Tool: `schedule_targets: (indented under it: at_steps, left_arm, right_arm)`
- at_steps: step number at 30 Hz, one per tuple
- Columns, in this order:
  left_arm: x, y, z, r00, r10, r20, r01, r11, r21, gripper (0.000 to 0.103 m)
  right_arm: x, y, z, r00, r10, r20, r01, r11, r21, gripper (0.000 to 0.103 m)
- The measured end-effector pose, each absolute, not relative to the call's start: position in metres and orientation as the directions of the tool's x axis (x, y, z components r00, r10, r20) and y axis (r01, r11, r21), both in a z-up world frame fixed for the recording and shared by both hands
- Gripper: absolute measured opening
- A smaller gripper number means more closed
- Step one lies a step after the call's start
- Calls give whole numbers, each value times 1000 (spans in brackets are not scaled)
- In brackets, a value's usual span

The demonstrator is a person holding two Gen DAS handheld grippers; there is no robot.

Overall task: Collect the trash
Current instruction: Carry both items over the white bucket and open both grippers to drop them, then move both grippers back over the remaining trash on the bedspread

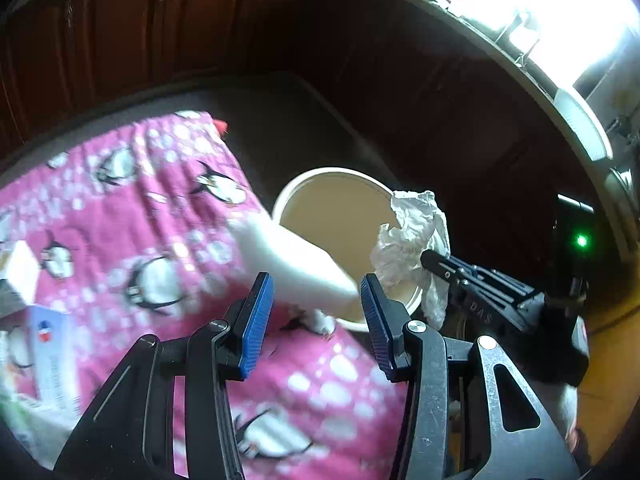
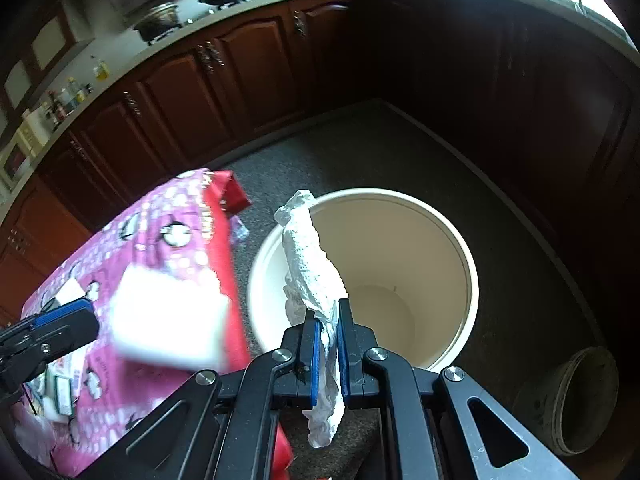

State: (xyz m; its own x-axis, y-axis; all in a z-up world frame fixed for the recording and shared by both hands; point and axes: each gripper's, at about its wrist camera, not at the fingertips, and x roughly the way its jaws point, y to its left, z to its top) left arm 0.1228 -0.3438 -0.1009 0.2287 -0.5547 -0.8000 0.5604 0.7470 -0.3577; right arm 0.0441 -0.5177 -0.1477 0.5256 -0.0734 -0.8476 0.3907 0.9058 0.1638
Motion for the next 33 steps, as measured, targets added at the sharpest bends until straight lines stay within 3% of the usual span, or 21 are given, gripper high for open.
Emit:
schedule_targets:
  at_steps: [4, 6, 8, 12, 22, 33]
  left_arm:
    - [127, -362, -118, 205, -541, -815, 558, 749, -357, 44]
    - [127, -361, -122, 193, -542, -818, 554, 748, -365, 44]
    - [125, -359, -119, 195, -546, -815, 562, 743, -363, 44]
    - [120, -346, -111, 207, -546, -812, 575, 740, -351, 54]
    - [105, -315, -96, 236, -553, -799, 573, 743, -345, 54]
    - [83, -271, -74, 371, -481, -794, 555, 801, -227, 56]
  right_arm:
    - [50, -532, -163, 508, -71, -859, 420, 890, 175, 10]
    - [48, -535, -165, 508, -54, -860, 429, 882, 198, 33]
    - [38, -541, -167, 526, -41, -850, 428, 876, 223, 38]
    - [32, -542, -165, 531, -38, -847, 441, 865, 238, 38]
    - [24, -528, -157, 543, -16, -840, 423, 869, 256, 40]
    - [20, -468, -121, 599, 10, -801, 319, 915, 249, 45]
